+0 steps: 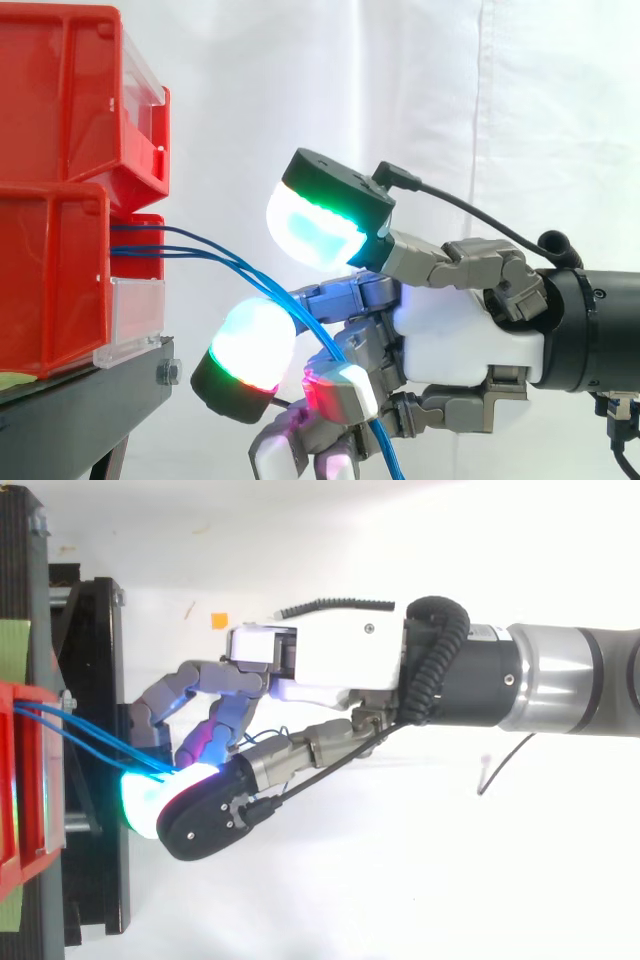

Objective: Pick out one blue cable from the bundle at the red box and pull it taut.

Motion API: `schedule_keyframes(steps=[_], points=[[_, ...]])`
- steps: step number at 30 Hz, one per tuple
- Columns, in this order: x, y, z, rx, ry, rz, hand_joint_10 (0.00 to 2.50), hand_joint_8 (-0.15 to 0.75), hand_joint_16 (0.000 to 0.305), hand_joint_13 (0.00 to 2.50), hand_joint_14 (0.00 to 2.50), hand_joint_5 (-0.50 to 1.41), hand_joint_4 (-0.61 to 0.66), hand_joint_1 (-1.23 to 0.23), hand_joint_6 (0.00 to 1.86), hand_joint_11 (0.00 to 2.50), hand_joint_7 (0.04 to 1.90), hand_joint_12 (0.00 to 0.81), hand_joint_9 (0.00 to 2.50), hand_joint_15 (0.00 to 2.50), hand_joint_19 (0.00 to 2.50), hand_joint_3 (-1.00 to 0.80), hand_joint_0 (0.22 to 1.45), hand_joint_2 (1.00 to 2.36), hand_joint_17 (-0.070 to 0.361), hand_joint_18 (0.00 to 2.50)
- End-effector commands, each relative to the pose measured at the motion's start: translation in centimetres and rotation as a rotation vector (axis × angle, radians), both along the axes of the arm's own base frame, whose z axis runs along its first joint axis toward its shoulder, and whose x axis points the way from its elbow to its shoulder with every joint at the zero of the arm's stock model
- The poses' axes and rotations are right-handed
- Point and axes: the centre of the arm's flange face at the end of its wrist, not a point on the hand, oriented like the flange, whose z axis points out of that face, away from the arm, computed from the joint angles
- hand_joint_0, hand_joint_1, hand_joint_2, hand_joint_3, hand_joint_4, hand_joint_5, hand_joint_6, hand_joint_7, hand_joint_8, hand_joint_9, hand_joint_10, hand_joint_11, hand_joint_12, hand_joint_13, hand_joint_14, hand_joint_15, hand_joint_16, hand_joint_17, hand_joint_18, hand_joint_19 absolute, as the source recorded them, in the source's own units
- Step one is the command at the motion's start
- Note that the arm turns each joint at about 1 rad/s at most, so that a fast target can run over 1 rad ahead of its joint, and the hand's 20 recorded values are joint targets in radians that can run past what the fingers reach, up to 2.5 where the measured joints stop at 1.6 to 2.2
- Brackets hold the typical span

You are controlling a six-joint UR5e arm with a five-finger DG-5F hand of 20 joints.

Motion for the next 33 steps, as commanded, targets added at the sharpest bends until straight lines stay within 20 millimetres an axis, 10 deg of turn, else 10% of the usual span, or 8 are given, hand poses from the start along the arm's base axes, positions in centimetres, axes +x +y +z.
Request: schedule_keyframes(steps=[1,33], points=[[-0.2,-0.2,0.0,-0.006,0.04,-0.015,0.03,0.321,0.063,0.87,0.02,-0.13,0.2,-0.46,0.72,0.84,1.04,0.414,1.2,0.45,0.75,-0.42,0.58,1.01,0.142,0.77],[-2.2,-1.1,3.2,-0.019,0.155,-0.111,0.03,0.325,0.063,0.87,0.02,-0.15,0.19,-0.55,0.77,0.87,1.0,0.413,1.17,0.45,0.74,-0.25,0.62,1.02,0.142,0.75]])
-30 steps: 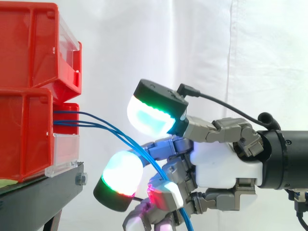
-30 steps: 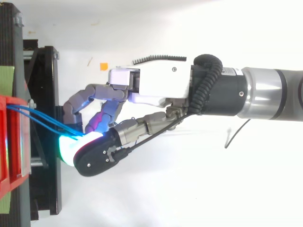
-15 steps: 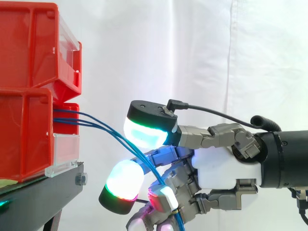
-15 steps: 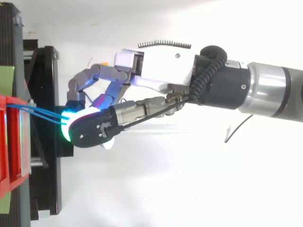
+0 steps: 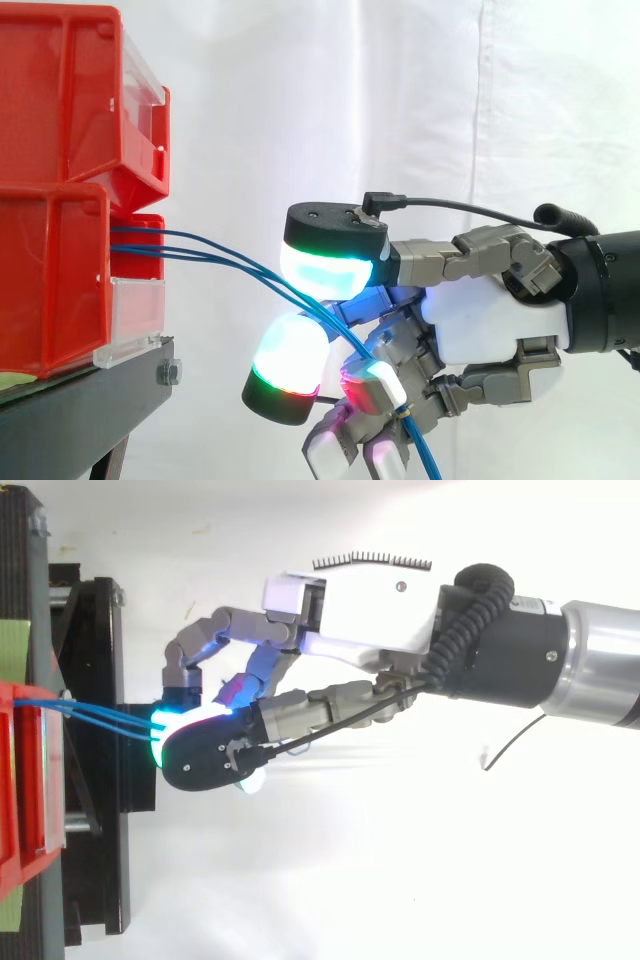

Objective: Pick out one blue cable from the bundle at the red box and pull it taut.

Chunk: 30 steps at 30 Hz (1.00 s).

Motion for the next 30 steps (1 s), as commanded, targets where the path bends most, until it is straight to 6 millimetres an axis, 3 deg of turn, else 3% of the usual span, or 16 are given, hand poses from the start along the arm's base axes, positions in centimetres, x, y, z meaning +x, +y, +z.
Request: schedule_keyframes(steps=[1,7,17,30], points=[[-0.2,-0.1,0.6,-0.001,0.003,-0.003,0.03,0.327,0.063,0.87,0.02,-0.15,0.19,-0.55,0.78,0.86,1.0,0.413,1.17,0.45,0.74,-0.24,0.62,1.02,0.142,0.76],[-0.5,-0.1,2.0,-0.007,-0.007,-0.004,0.03,0.324,0.063,0.86,0.02,-0.16,0.2,-0.56,0.81,0.87,0.96,0.411,1.15,0.45,0.73,-0.23,0.62,1.02,0.143,0.75],[-0.6,1.4,1.8,-0.029,0.024,0.014,0.03,0.324,0.063,0.86,0.02,-0.17,0.18,-0.57,0.84,0.87,0.95,0.412,1.15,0.45,0.74,-0.24,0.62,1.02,0.142,0.75],[-0.6,2.0,1.8,0.007,0.018,0.007,0.03,0.346,0.066,0.88,0.02,-0.17,0.17,-0.65,0.9,0.9,0.93,0.425,1.16,0.45,0.72,-0.07,0.62,1.02,0.149,0.78]])
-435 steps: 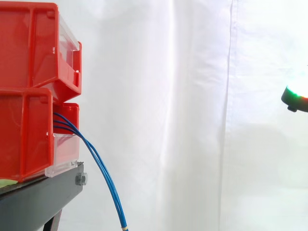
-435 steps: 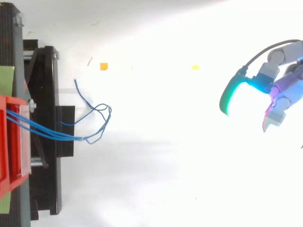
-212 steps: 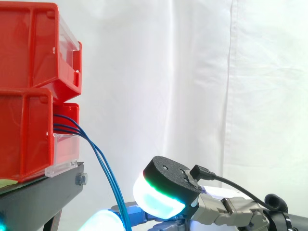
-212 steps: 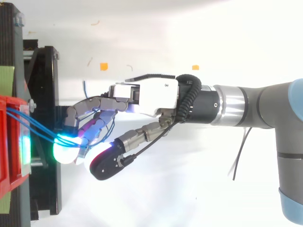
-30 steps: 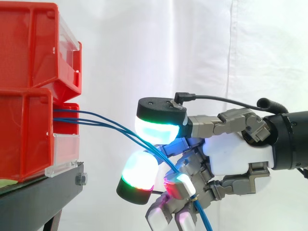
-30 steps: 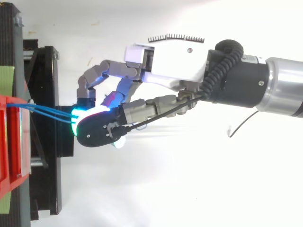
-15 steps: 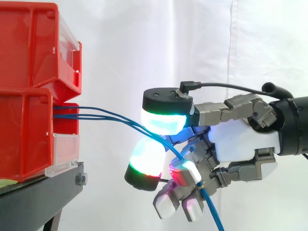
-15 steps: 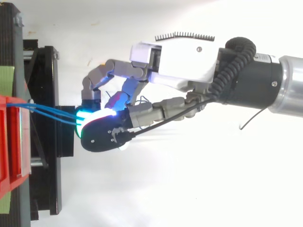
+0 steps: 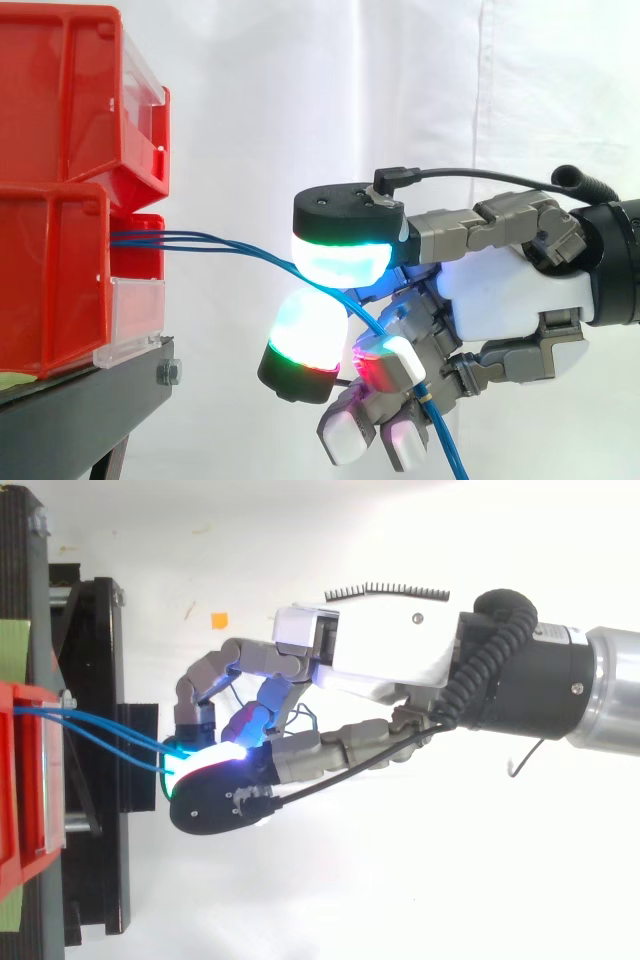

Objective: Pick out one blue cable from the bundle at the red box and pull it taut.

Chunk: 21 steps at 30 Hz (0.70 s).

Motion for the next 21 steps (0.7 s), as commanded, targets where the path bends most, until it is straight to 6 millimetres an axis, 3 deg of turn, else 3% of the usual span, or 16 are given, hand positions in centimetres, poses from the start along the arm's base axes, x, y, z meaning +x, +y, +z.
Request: schedule_keyframes(steps=[1,8,11,13,15,18,21], points=[[0.0,0.02,0.0,0.015,-0.002,-0.001,0.03,0.348,0.066,0.88,0.02,-0.17,0.17,-0.65,0.9,0.9,0.93,0.422,1.16,0.44,0.72,-0.07,0.62,1.02,0.149,0.78],[0.14,0.04,0.33,0.021,-0.007,-0.002,0.03,0.33,0.063,0.86,0.02,-0.18,0.18,-0.68,0.9,0.93,0.9,0.41,1.13,0.46,0.73,-0.15,0.64,1.02,0.142,0.75],[0.25,0.06,0.6,0.022,-0.012,-0.002,0.03,0.332,0.063,0.86,0.02,-0.18,0.19,-0.67,0.9,0.93,0.89,0.409,1.14,0.45,0.73,-0.3,0.62,1.01,0.141,0.75],[0.3,0.06,0.73,0.022,-0.013,-0.002,0.03,0.33,0.063,0.87,0.02,-0.17,0.2,-0.56,0.9,0.93,0.89,0.413,1.17,0.45,0.74,-0.46,0.59,1.0,0.142,0.76],[0.3,0.03,0.73,0.022,-0.013,-0.005,0.03,0.334,0.063,0.88,0.02,-0.17,0.19,-0.46,0.89,0.91,0.89,0.414,1.18,0.45,0.74,-0.5,0.58,1.0,0.142,0.76],[0.36,0.04,0.87,0.022,-0.016,-0.005,0.03,0.328,0.063,0.89,0.02,-0.16,0.18,-0.39,0.88,0.91,0.91,0.413,1.2,0.46,0.74,-0.48,0.6,1.0,0.141,0.77],[0.36,0.06,0.87,0.023,-0.016,-0.003,0.03,0.33,0.062,0.9,0.02,-0.15,0.17,-0.41,0.87,0.91,0.92,0.414,1.23,0.45,0.74,-0.35,0.63,1.01,0.14,0.77]])
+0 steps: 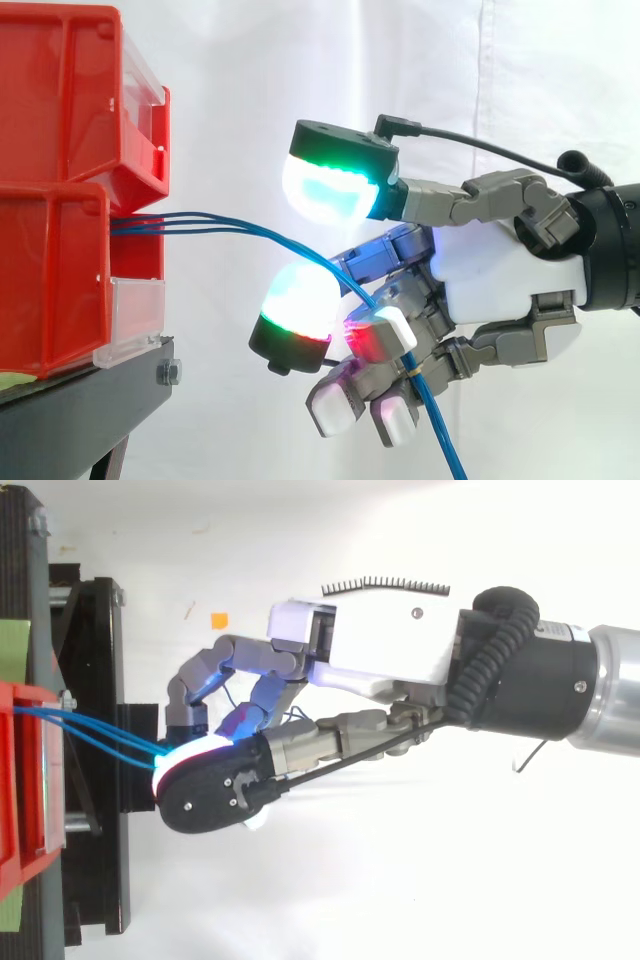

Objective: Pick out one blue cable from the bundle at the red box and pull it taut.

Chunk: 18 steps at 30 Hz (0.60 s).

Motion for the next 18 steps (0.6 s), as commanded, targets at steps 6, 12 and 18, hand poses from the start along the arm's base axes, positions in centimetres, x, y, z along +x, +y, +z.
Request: schedule_keyframes(steps=[6,12,18], points=[[0.02,-0.02,0.05,0.001,-0.001,-0.001,0.03,0.354,0.067,0.91,0.02,-0.15,0.18,-0.53,0.87,0.92,0.95,0.439,1.24,0.45,0.72,-0.11,0.61,1.02,0.151,0.81],[0.02,-0.01,0.05,0.002,-0.001,0.001,0.03,0.372,0.071,0.93,0.02,-0.15,0.19,-0.69,0.89,0.93,0.95,0.45,1.23,0.45,0.71,-0.01,0.61,1.02,0.16,0.85],[0.03,0.01,0.05,0.0,-0.001,0.002,0.03,0.362,0.069,0.93,0.02,-0.16,0.16,-0.71,0.9,0.96,0.92,0.435,1.22,0.46,0.71,-0.01,0.62,1.02,0.156,0.83]])
